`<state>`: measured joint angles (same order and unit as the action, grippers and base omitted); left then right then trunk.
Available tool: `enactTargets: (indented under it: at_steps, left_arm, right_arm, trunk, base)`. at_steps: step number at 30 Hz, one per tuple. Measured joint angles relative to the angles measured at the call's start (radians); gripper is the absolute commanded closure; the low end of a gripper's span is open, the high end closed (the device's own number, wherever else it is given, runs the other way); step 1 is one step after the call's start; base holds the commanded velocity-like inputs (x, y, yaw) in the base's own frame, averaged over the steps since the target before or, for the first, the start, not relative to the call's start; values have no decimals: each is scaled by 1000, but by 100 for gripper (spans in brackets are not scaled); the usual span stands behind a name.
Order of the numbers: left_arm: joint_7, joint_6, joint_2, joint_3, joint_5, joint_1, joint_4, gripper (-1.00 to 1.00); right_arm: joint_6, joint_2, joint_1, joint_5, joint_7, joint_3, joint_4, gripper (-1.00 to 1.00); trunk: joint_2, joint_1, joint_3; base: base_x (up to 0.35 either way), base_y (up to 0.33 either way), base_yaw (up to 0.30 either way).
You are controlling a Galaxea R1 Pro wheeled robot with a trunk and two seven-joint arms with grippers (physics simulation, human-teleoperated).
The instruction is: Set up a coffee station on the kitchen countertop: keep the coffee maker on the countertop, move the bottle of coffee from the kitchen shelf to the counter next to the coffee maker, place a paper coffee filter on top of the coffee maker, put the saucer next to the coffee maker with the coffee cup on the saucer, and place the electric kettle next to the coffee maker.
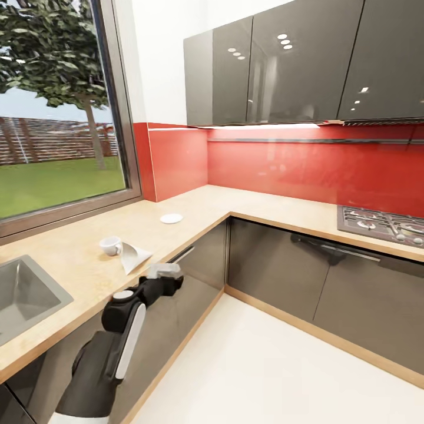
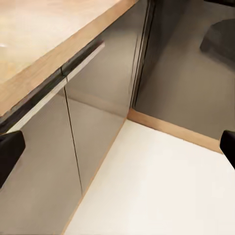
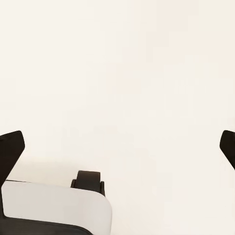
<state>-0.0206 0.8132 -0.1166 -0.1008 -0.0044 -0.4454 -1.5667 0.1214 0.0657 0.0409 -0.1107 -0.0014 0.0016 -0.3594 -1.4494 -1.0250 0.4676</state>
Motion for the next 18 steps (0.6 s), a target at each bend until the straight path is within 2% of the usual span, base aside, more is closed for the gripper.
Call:
enactTargets:
  at_steps: [1, 4, 7, 8, 18]
  left_arm:
    - [0, 5, 25, 19, -2, -19, -1, -100]
    - [0, 7, 42, 27, 1, -26, -1, -100]
    - [0, 8, 79, 35, 1, -33, -2, -100]
    - [0, 7, 85, 35, 1, -33, -3, -100]
    - [0, 4, 93, 70, 2, -34, -5, -100]
  right_arm:
    - [0, 0, 0, 0, 0, 0, 0, -100]
    - [0, 0, 0, 0, 0, 0, 0, -100]
    - [0, 0, 0, -1, 0, 0, 0, -100]
    - [0, 0, 0, -1, 0, 1, 0, -100]
    - [-1, 0, 0, -1, 0, 1, 0, -100]
  trunk:
    - [0, 0, 0]
    - [0, 0, 0]
    - [0, 0, 0]
    - [0, 0, 0]
    - [0, 0, 0]
  base:
    - [0, 0, 0]
    - [0, 0, 0]
    - [0, 0, 0]
    - [0, 0, 0]
    - [0, 0, 0]
